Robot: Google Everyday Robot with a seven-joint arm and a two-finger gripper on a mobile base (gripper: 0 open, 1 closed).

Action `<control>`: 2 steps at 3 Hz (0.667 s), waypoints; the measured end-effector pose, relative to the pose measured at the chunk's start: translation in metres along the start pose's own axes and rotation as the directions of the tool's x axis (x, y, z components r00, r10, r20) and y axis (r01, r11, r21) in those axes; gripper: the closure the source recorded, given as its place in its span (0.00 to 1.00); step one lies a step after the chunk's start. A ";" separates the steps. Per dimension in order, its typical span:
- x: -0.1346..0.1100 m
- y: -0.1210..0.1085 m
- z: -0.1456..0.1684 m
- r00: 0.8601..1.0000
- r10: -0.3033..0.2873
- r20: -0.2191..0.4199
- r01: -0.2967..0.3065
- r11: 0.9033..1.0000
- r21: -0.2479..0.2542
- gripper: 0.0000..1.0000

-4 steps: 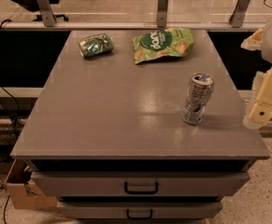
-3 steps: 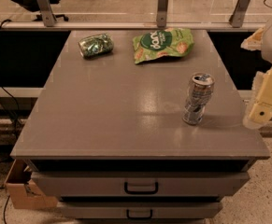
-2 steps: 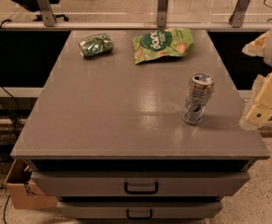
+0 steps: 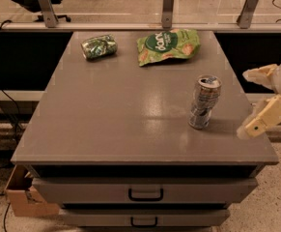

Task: Move redbull can near green rice chip bag

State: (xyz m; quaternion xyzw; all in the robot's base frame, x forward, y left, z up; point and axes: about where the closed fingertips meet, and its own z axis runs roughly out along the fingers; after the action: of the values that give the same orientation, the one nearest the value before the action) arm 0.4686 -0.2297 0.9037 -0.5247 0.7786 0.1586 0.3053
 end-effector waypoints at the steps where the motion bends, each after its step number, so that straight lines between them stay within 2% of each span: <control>1: -0.009 0.000 0.010 0.978 0.002 0.211 -0.001 1.000 -0.002 0.00; 2: -0.023 0.006 0.018 0.939 -0.022 0.344 0.024 1.000 -0.001 0.00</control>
Offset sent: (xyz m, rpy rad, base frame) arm 0.0056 0.0419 0.0051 0.4579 -0.2307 0.0775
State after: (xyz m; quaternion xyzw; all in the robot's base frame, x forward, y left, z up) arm 0.4750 -0.2008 0.9046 -0.4988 0.7066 0.2464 0.4372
